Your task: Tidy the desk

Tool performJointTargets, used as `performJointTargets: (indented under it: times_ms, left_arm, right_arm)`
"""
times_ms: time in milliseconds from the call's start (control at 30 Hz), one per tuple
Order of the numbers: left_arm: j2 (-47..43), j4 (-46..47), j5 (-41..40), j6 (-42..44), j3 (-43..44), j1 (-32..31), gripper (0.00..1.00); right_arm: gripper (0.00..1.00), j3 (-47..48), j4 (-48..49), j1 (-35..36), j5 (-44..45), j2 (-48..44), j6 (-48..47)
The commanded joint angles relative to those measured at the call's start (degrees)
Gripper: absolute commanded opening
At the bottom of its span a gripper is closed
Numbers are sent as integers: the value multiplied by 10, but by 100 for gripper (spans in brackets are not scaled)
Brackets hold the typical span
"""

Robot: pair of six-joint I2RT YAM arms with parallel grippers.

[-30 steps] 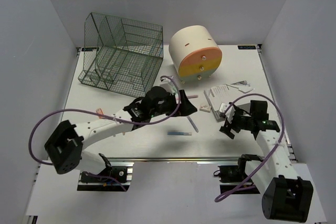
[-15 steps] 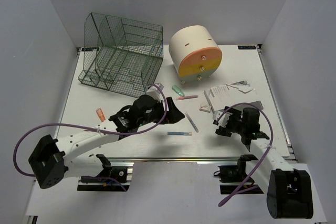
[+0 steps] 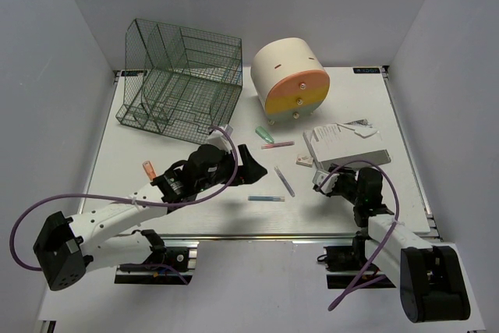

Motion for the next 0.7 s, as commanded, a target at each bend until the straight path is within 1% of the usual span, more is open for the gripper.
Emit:
performJointTargets:
  times_ms: [0, 33, 67, 100, 167, 200, 233, 300, 333, 367, 400, 433, 467, 500, 533, 600, 667]
  left_arm:
    - [-17, -13, -8, -5, -7, 2, 98]
    - [-18, -13, -8, -5, -7, 2, 98]
    - [-18, -14, -7, -5, -7, 2, 98]
    - [-20, -14, -7, -6, -7, 2, 98]
    - [-22, -17, -7, -6, -5, 2, 98]
    - [-22, -19, -7, -6, -6, 2, 98]
    - [-24, -19, -8, -5, -5, 2, 98]
    - [-25, -21, -8, -5, -5, 2, 98]
    - [-25, -22, -8, -5, -4, 2, 98]
    - [-25, -23, -8, -3, -4, 2, 98]
    - [-24, -24, -7, -3, -1, 2, 98]
    - [-23, -27, -7, -3, 0, 2, 98]
    - [-23, -27, -7, -2, 1, 2, 98]
    - [-23, -27, -6, -1, 1, 2, 98]
    - [-24, -27, -6, 0, 2, 2, 98]
    - [-25, -26, -6, 0, 1, 2, 98]
    - [-25, -25, -6, -1, -1, 2, 98]
  right_arm:
    - [47, -57, 70, 4, -13, -7, -8]
    - [42, -57, 73, 3, -16, -8, -8]
    - [39, -54, 70, 6, -16, -8, -8]
    - [34, -46, 55, 3, -18, -9, -9]
    - [28, -39, 39, 2, -22, -11, -3]
    - [25, -15, 28, 3, -23, -12, 8]
    - [21, 6, -4, 2, -26, -16, 16]
    - [16, 32, -34, 1, -34, -19, 53]
    - [16, 55, -57, 0, -36, -18, 62]
    - [18, 67, -72, 0, -39, -19, 69]
    - [28, 78, -95, -1, -59, -16, 61]
    - [37, 101, -124, 0, -73, -11, 48]
    - [46, 114, -206, -1, -88, -8, 24]
    - [65, 124, -242, 0, -105, -3, -5]
    - [73, 126, -258, 1, -110, -3, -31]
    - [89, 113, -261, 2, -102, -9, -46]
    - [89, 102, -253, 1, -90, -8, -65]
